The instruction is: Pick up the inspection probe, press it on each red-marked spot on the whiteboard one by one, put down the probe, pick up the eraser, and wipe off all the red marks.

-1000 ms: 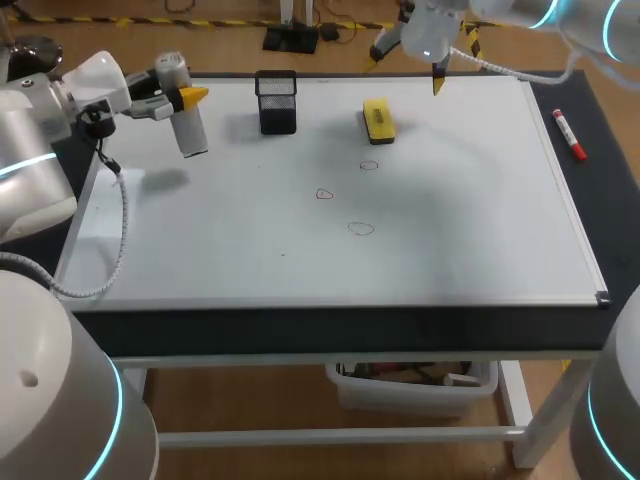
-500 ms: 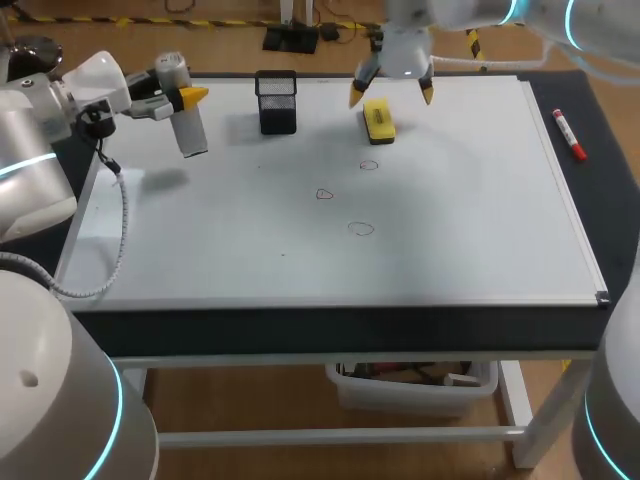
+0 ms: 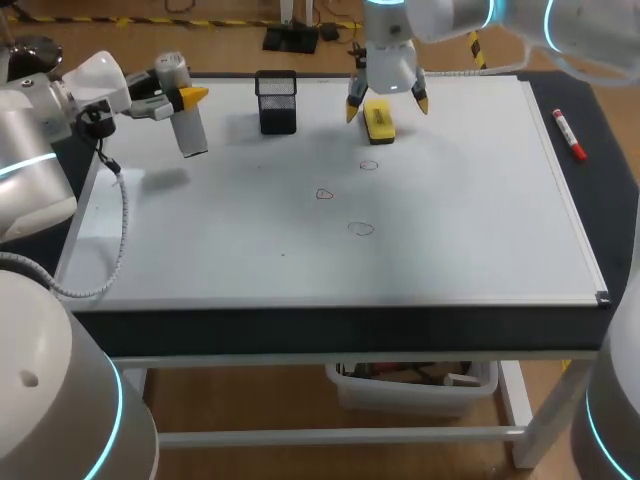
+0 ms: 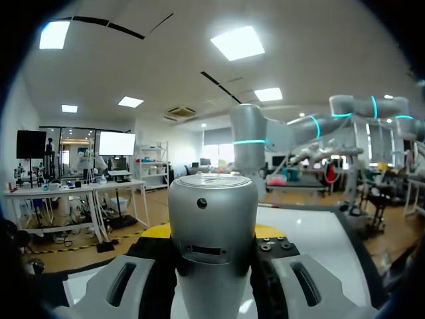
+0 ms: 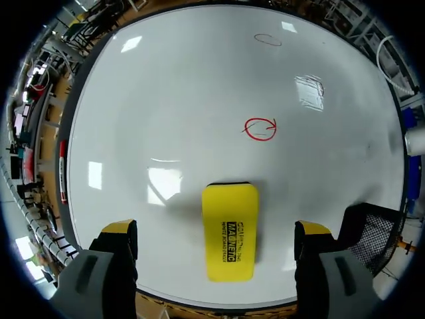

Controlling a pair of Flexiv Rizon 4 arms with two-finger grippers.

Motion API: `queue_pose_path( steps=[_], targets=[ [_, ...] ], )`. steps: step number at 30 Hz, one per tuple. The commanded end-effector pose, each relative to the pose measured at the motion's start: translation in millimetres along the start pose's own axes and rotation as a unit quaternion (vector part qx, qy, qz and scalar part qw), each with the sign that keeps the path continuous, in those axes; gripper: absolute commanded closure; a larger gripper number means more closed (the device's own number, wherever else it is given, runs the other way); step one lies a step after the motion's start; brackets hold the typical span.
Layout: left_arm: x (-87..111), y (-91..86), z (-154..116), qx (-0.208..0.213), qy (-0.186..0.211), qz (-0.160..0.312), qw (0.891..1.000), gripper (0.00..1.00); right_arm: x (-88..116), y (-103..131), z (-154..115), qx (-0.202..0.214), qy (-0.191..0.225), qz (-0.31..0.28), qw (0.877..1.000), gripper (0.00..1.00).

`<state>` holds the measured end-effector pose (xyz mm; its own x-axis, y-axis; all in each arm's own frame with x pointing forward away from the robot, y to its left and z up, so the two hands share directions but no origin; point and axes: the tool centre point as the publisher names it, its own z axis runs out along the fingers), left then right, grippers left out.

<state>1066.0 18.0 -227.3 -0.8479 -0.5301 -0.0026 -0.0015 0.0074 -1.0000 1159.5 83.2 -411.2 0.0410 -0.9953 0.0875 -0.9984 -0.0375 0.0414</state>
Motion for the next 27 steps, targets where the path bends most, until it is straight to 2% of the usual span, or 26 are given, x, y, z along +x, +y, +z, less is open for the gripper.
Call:
queue_pose_path(
  steps=[1, 8, 27],
  targets=[
    [-0.1, 0.6, 0, 0.003, 0.000, 0.001, 1.000, 1.00, -1, -3, 3, -0.001, 0.002, -0.004, 1.000, 0.00],
    [-0.1, 0.6, 0, 0.003, 0.000, 0.001, 1.000, 1.00, -4, -1, 8, -0.003, -0.023, -0.011, 1.000, 0.00],
    [-0.1, 0.6, 0, 0.003, 0.000, 0.001, 1.000, 1.00, -14, -5, 16, 0.003, -0.024, -0.002, 1.000, 0.00]
  ],
)
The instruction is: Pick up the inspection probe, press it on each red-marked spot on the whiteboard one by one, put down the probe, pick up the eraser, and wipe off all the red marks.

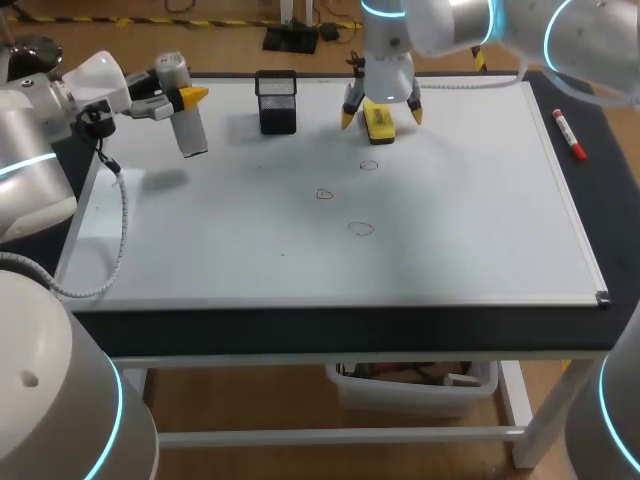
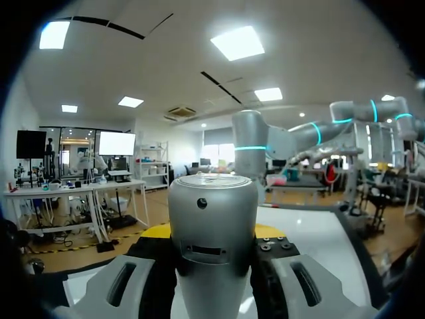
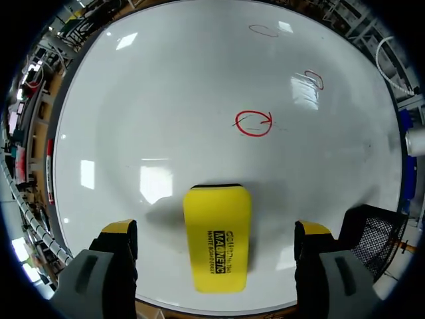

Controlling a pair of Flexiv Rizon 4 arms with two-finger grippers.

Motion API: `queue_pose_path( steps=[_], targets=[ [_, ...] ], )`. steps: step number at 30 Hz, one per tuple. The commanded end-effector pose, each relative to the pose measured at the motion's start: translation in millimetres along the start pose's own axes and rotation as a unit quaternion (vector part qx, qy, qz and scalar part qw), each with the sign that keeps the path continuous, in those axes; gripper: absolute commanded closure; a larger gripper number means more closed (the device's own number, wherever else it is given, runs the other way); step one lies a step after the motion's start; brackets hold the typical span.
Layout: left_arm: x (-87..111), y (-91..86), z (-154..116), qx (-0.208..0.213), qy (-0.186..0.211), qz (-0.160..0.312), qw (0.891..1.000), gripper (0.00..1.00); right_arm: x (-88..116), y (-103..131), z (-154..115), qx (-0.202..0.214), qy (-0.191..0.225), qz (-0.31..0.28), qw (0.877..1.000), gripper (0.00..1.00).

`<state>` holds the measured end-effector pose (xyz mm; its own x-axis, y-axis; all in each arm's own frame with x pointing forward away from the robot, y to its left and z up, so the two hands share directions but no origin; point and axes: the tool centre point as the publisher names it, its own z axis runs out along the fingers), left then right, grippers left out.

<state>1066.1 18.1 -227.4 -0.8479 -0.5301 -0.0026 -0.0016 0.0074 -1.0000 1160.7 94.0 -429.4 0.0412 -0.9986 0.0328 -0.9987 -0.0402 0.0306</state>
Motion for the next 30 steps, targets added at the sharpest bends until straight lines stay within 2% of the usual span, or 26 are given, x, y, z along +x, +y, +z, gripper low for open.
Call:
queue_pose_path(
  steps=[1, 3, 5, 6, 7, 9, 11, 14, 15, 24, 30],
  targets=[
    [-0.1, 0.6, 0, 0.003, 0.000, 0.001, 1.000, 1.00, -2, -2, -1, -0.002, 0.003, -0.001, 1.000, 0.00],
    [-0.1, 0.6, 0, 0.003, 0.000, 0.001, 1.000, 1.00, -2, -2, -1, -0.003, 0.005, -0.001, 1.000, 0.00],
    [-0.1, 0.6, 0, 0.003, 0.000, 0.001, 1.000, 1.00, -2, -2, -1, -0.005, 0.005, -0.001, 1.000, 0.27],
    [-0.1, 0.6, 0, 0.003, 0.000, 0.001, 1.000, 1.00, -2, -2, -1, -0.005, 0.005, 0.000, 1.000, 0.47],
    [-0.1, 0.6, 0, 0.003, 0.000, 0.001, 1.000, 1.00, -3, -2, -1, -0.006, 0.005, 0.000, 1.000, 0.53],
    [-0.1, 0.6, 0, 0.003, 0.000, 0.001, 1.000, 1.00, -3, -2, -1, -0.007, 0.005, 0.000, 1.000, 0.55],
    [-0.1, 0.6, 0, 0.003, 0.000, 0.001, 1.000, 1.00, -3, -2, -2, -0.008, 0.006, -0.001, 1.000, 0.65],
    [-0.1, 0.6, 0, 0.003, 0.000, 0.001, 1.000, 1.00, -4, -1, -3, -0.008, 0.006, 0.000, 1.000, 0.94],
    [-0.1, 0.6, 0, 0.003, 0.000, 0.001, 1.000, 1.00, -4, -1, -4, -0.007, 0.007, 0.000, 1.000, 1.00],
    [-0.1, 0.6, 0, 0.003, 0.000, 0.001, 1.000, 1.00, 1, -2, -15, -0.008, 0.004, 0.006, 1.000, 1.00],
    [-0.1, 0.6, 0, 0.003, 0.000, 0.001, 1.000, 1.00, 21, -2, -26, -0.008, -0.002, 0.022, 1.000, 1.00]
  ],
)
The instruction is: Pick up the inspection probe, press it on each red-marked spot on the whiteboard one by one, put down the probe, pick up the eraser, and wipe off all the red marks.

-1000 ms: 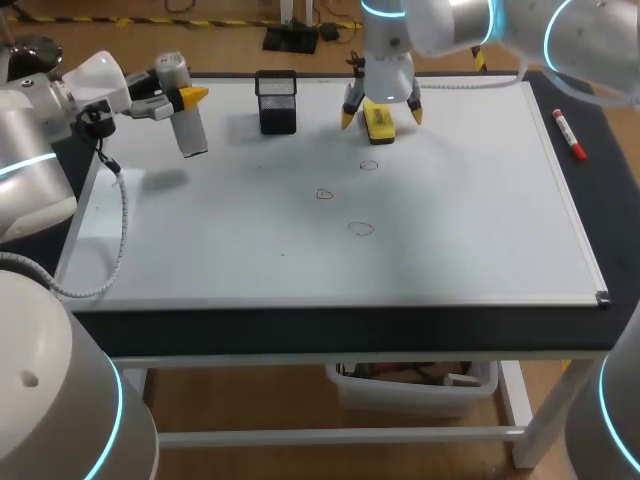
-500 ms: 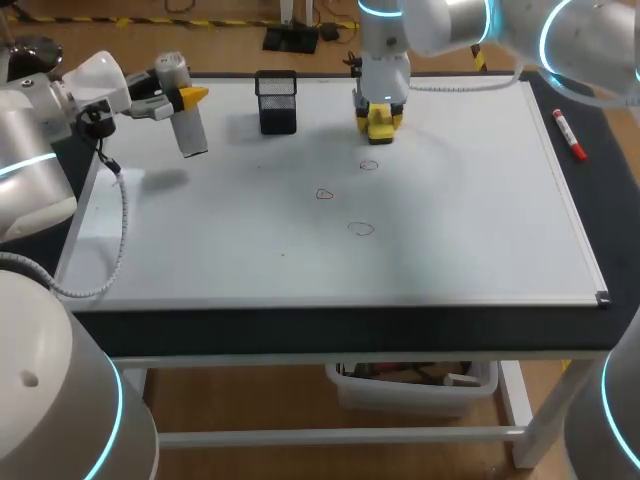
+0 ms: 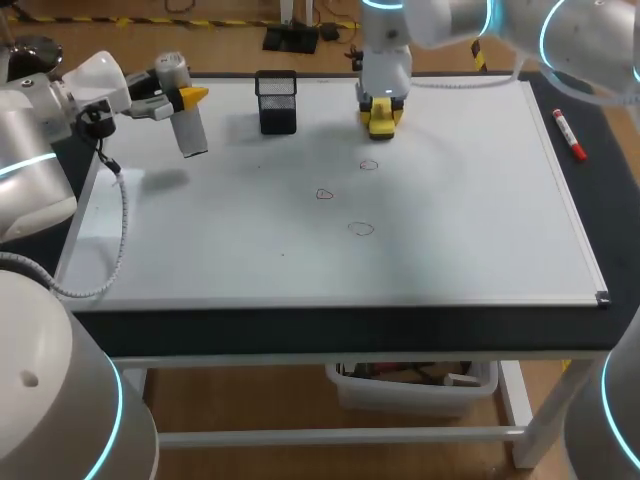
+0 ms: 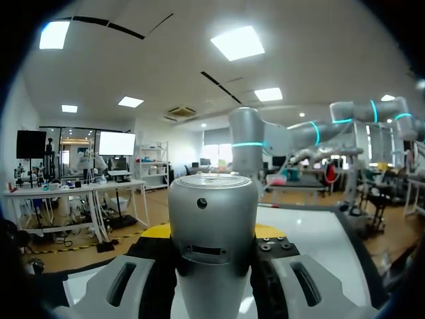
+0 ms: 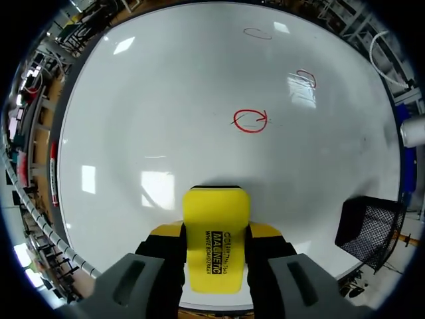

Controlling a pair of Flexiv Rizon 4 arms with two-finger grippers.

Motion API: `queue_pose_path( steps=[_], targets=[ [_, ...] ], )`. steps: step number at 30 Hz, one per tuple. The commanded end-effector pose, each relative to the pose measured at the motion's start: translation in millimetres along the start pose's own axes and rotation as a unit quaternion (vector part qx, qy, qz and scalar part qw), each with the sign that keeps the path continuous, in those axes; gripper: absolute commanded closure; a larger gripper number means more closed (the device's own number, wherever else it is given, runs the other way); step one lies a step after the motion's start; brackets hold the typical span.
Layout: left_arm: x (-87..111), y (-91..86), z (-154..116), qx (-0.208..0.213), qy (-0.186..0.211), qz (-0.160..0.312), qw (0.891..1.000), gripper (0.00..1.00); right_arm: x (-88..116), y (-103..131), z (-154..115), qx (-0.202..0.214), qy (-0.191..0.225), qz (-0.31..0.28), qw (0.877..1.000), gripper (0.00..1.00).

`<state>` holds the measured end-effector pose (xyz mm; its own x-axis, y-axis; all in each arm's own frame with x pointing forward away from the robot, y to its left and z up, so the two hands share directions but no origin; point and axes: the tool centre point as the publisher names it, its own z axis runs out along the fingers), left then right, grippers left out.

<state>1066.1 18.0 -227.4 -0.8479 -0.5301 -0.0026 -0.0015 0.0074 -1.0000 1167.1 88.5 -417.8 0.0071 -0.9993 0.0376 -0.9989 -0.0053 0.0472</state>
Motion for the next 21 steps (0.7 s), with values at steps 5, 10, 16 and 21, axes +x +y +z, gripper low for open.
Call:
queue_pose_path(
  steps=[5, 10, 16, 21],
  targets=[
    [-0.1, 0.6, 0, 0.003, 0.000, 0.001, 1.000, 1.00, 43, 4, -22, 0.001, -0.006, 0.034, 0.999, 1.00],
    [-0.1, 0.6, 0, 0.003, 0.000, 0.001, 1.000, 1.00, 71, 7, -27, 0.003, -0.007, 0.070, 0.997, 1.00],
    [-0.1, 0.6, 0, 0.003, 0.000, 0.001, 1.000, 1.00, 97, 16, -29, 0.005, -0.007, 0.109, 0.994, 1.00],
    [-0.1, 0.6, 0, 0.003, 0.000, 0.001, 1.000, 1.00, 113, 29, -31, 0.003, -0.010, 0.135, 0.991, 1.00]
  ],
)
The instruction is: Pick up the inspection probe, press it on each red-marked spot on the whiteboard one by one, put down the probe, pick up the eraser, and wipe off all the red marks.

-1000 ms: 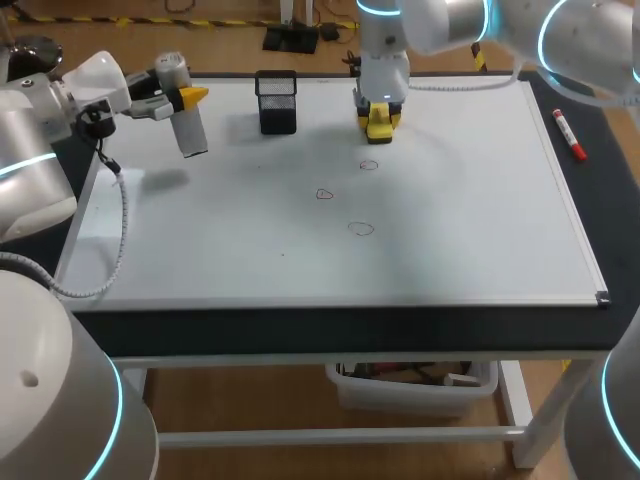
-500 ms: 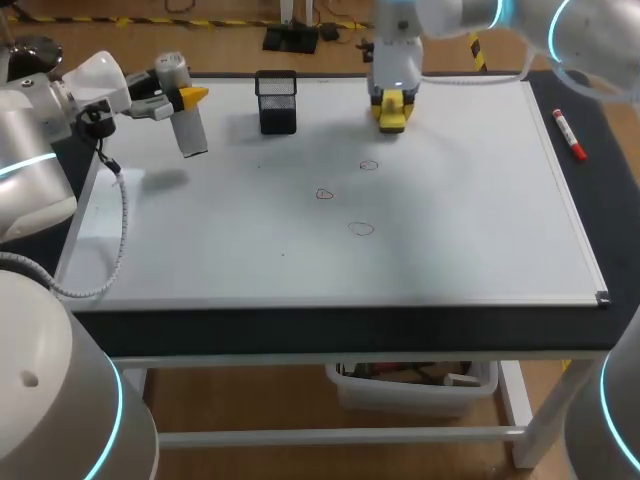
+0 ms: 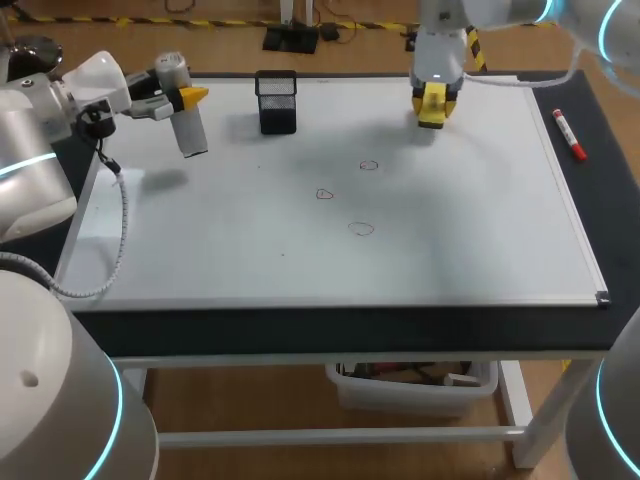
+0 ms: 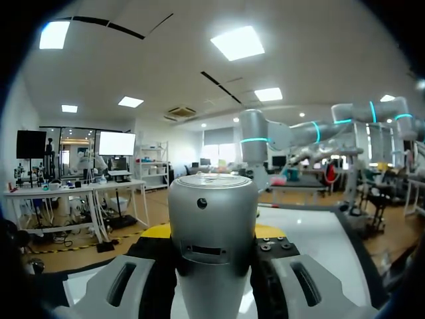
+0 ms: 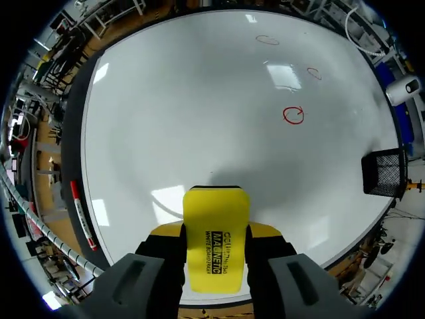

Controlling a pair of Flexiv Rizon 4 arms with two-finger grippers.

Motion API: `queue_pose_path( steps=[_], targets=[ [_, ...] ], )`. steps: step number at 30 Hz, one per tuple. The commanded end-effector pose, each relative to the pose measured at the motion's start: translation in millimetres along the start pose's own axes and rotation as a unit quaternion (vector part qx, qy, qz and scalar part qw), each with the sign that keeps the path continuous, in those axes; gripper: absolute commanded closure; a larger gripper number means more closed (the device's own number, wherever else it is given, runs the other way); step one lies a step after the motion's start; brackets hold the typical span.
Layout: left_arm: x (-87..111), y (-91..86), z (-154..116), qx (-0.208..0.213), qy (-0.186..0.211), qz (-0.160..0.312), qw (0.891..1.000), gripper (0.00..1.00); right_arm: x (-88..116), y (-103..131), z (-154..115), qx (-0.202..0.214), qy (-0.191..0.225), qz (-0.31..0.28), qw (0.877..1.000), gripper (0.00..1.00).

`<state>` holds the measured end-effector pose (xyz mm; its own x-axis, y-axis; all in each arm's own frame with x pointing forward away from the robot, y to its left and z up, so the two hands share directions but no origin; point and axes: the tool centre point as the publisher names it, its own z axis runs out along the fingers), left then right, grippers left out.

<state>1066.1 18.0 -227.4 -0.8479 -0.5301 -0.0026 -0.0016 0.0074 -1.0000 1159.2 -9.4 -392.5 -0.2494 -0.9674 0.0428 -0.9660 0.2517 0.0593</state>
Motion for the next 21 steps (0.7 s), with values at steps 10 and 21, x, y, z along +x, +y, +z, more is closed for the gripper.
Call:
queue_pose_path(
  steps=[10, 21],
  targets=[
    [-0.1, 0.6, 0, 0.003, 0.000, 0.001, 1.000, 1.00, 55, 35, -11, -0.004, -0.016, 0.054, 0.998, 1.00],
    [-0.1, 0.6, 0, 0.003, 0.000, 0.001, 1.000, 1.00, 73, 46, -14, -0.009, -0.011, 0.084, 0.996, 1.00]
  ],
)
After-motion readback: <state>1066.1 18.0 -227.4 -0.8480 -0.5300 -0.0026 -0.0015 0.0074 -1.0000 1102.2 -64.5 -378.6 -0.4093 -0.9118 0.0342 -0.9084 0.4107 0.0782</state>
